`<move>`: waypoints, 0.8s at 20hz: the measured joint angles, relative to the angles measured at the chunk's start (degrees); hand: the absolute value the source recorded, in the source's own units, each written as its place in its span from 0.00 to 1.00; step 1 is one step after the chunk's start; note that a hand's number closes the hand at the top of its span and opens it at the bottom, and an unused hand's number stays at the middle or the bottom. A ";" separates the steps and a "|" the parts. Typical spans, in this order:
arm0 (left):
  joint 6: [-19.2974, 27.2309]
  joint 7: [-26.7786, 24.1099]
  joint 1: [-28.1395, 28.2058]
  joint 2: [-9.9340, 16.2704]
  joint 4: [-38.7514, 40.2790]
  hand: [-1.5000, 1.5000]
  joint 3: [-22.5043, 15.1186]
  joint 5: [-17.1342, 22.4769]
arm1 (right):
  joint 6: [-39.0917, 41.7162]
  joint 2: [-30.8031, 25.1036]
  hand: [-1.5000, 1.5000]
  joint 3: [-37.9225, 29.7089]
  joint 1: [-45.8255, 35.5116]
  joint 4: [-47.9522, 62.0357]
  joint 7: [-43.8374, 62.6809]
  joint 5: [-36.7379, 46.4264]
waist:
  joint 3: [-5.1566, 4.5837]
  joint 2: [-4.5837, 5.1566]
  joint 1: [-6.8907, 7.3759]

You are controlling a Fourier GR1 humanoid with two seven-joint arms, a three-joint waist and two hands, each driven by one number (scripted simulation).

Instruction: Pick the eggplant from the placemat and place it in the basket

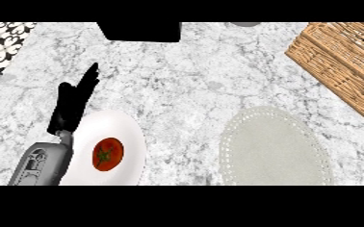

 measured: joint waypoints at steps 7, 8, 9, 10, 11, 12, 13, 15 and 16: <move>-0.65 0.41 -1.21 0.20 0.45 0.50 0.72 -0.02 | -3.98 0.71 1.00 4.45 -4.83 19.62 -16.15 13.84 | 0.05 0.11 0.33; -0.76 0.20 -1.33 0.20 0.82 0.50 0.81 -0.07 | -4.21 0.76 1.00 4.84 -5.93 22.58 -18.78 15.10 | 0.06 0.13 0.33; -0.51 0.28 -1.82 0.00 1.18 0.50 0.83 -0.31 | -4.51 0.77 1.00 5.23 -6.62 25.35 -21.66 16.33 | 0.05 0.13 0.27; -0.18 1.00 -2.24 -0.34 1.00 0.50 0.59 -0.60 | -4.72 0.77 1.00 5.38 -7.15 28.04 -24.63 17.21 | 0.07 0.12 0.23; -0.18 1.31 -2.22 -0.25 0.74 0.50 0.61 -0.72 | -4.98 1.20 1.00 5.85 -7.90 30.52 -27.10 18.22 | 0.08 0.09 0.25; -0.30 1.26 -1.95 -0.28 0.56 0.50 0.63 -0.68 | -5.10 1.50 1.00 6.35 -9.01 33.15 -29.29 19.26 | 0.08 0.11 0.39; -0.41 1.32 -2.19 -0.45 0.78 0.50 0.71 -0.56 | -5.58 2.12 1.00 6.83 -9.83 35.61 -31.42 20.31 | 0.07 0.11 0.37; -0.21 1.48 -1.28 -0.89 -0.08 0.50 0.31 -0.88 | -6.17 2.52 1.00 7.59 -10.90 40.33 -36.13 22.39 | 0.09 0.07 0.36; -0.64 0.72 -0.92 -0.60 0.30 0.50 0.65 -0.69 | -6.85 3.12 1.00 8.09 -11.62 42.55 -37.84 23.56 | 0.08 0.09 0.39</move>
